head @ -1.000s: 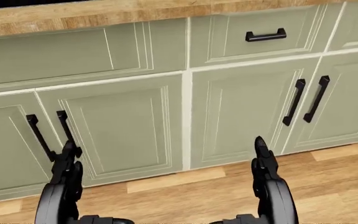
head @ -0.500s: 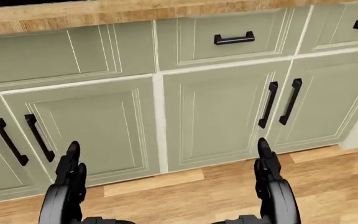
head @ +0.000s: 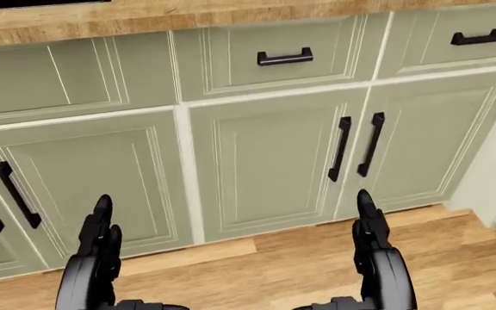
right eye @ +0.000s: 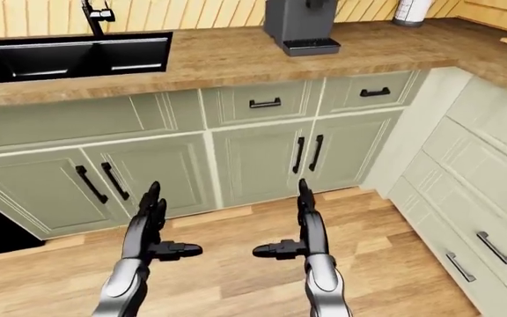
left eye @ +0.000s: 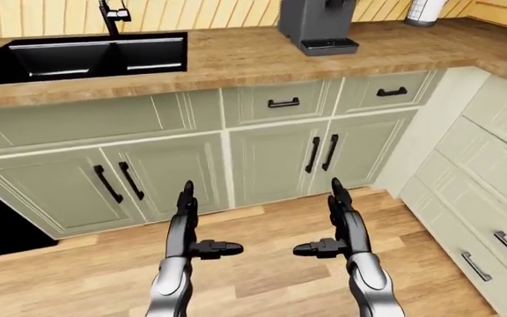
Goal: Navigate to the shelves.
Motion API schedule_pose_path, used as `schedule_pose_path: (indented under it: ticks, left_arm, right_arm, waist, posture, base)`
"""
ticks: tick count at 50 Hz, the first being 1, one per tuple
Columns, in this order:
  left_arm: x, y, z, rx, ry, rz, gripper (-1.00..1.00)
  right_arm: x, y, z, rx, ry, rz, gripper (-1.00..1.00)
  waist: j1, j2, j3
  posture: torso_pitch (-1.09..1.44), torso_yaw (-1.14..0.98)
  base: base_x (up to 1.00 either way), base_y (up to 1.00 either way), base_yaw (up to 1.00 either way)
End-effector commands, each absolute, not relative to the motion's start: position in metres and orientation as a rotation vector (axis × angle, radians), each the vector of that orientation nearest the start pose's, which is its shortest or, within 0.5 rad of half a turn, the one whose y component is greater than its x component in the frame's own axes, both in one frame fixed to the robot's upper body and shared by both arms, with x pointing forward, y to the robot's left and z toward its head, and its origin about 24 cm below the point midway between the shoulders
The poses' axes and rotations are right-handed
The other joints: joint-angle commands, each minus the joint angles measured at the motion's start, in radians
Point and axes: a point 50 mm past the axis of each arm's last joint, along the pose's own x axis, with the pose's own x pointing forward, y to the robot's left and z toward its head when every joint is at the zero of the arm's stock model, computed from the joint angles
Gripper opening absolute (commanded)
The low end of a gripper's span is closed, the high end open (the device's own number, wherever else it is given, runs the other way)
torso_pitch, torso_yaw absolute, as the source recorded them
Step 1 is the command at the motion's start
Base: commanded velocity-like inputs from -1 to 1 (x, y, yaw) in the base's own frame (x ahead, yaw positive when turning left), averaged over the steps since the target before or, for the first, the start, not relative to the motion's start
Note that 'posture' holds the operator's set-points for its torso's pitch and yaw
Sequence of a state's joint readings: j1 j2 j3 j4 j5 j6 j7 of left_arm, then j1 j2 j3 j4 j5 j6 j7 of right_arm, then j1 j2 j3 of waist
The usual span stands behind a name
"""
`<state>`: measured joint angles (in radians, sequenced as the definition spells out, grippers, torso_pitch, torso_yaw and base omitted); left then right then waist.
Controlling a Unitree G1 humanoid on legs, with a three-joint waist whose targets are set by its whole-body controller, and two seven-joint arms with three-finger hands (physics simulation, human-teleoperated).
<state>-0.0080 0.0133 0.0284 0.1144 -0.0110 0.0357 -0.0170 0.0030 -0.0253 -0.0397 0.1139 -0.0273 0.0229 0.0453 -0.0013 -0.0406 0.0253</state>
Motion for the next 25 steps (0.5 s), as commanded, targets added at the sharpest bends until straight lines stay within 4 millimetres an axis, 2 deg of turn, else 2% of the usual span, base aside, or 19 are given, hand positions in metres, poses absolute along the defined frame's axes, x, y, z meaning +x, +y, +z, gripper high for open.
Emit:
schedule_pose_path:
  ticks: [1,8,10,11,12,13,15,17,20,22,23,24,25]
  left_arm:
    - [0.2587,0.164,0.0325,0.011,0.043,0.033,1.0]
    - [0.2585,0.1643,0.0324,0.01,0.043,0.033,1.0]
    - [0.2582,0.1642,0.0326,0.01,0.043,0.032,1.0]
    - [0.2584,0.1643,0.0324,0.01,0.043,0.032,1.0]
    - [0.2584,0.1644,0.0324,0.01,0.043,0.032,1.0]
    - [0.2584,0.1644,0.0325,0.01,0.043,0.033,1.0]
    - [0.2584,0.1645,0.0326,0.011,0.043,0.032,1.0]
    - [0.2581,0.1645,0.0329,0.011,0.042,0.032,1.0]
    - [0.2578,0.1642,0.0334,0.011,0.042,0.032,1.0]
    - [0.258,0.1642,0.0333,0.011,0.043,0.032,1.0]
    - [0.258,0.1641,0.0334,0.011,0.042,0.033,1.0]
    - [0.2579,0.1641,0.0333,0.011,0.042,0.032,1.0]
    - [0.2579,0.164,0.0333,0.011,0.042,0.032,1.0]
  right_arm:
    - [0.2568,-0.1544,0.0312,-0.042,0.042,0.033,1.0]
    - [0.2568,-0.1543,0.0313,-0.043,0.042,0.033,1.0]
    - [0.2568,-0.1543,0.0312,-0.043,0.042,0.033,1.0]
    - [0.2568,-0.1543,0.0313,-0.043,0.042,0.033,1.0]
    - [0.2568,-0.1544,0.0312,-0.043,0.042,0.033,1.0]
    - [0.2568,-0.1543,0.0313,-0.043,0.042,0.033,1.0]
    - [0.2568,-0.1543,0.0313,-0.043,0.042,0.033,1.0]
    - [0.2568,-0.1543,0.0313,-0.043,0.042,0.033,1.0]
    - [0.2568,-0.1544,0.0312,-0.043,0.042,0.033,1.0]
    - [0.2568,-0.1544,0.0312,-0.043,0.042,0.033,1.0]
    - [0.2568,-0.1544,0.0313,-0.043,0.042,0.033,1.0]
    - [0.2568,-0.1544,0.0312,-0.043,0.042,0.033,1.0]
    - [0.2568,-0.1544,0.0313,-0.043,0.042,0.033,1.0]
  waist:
    - [0.006,0.008,-0.014]
    - [0.013,0.076,0.0]
    - [0.012,0.116,-0.004]
    - [0.015,0.148,-0.018]
    - [0.027,0.092,-0.004]
    - [0.018,0.113,-0.007]
    - [0.021,0.109,-0.018]
    - [0.019,0.096,-0.018]
    - [0.02,0.058,-0.009]
    - [0.02,0.018,-0.011]
    - [0.018,-0.016,-0.021]
    - [0.01,-0.062,-0.033]
    - [0.004,-0.002,-0.019]
  posture:
    - [0.0,0.0]
    - [0.0,0.0]
    - [0.0,0.0]
    - [0.0,0.0]
    - [0.0,0.0]
    - [0.0,0.0]
    - [0.0,0.0]
    - [0.0,0.0]
    - [0.0,0.0]
    - [0.0,0.0]
    - [0.0,0.0]
    - [0.0,0.0]
    - [0.0,0.0]
  base:
    - [0.0,-0.23,0.0]
    - [0.0,-0.24,0.0]
    - [0.0,-0.24,0.0]
    - [0.0,-0.23,0.0]
    - [0.0,-0.24,0.0]
    - [0.0,-0.24,0.0]
    - [0.0,-0.23,0.0]
    - [0.0,-0.24,0.0]
    - [0.0,-0.23,0.0]
    - [0.0,-0.24,0.0]
    - [0.0,-0.25,0.0]
    - [0.0,-0.23,0.0]
    - [0.0,-0.23,0.0]
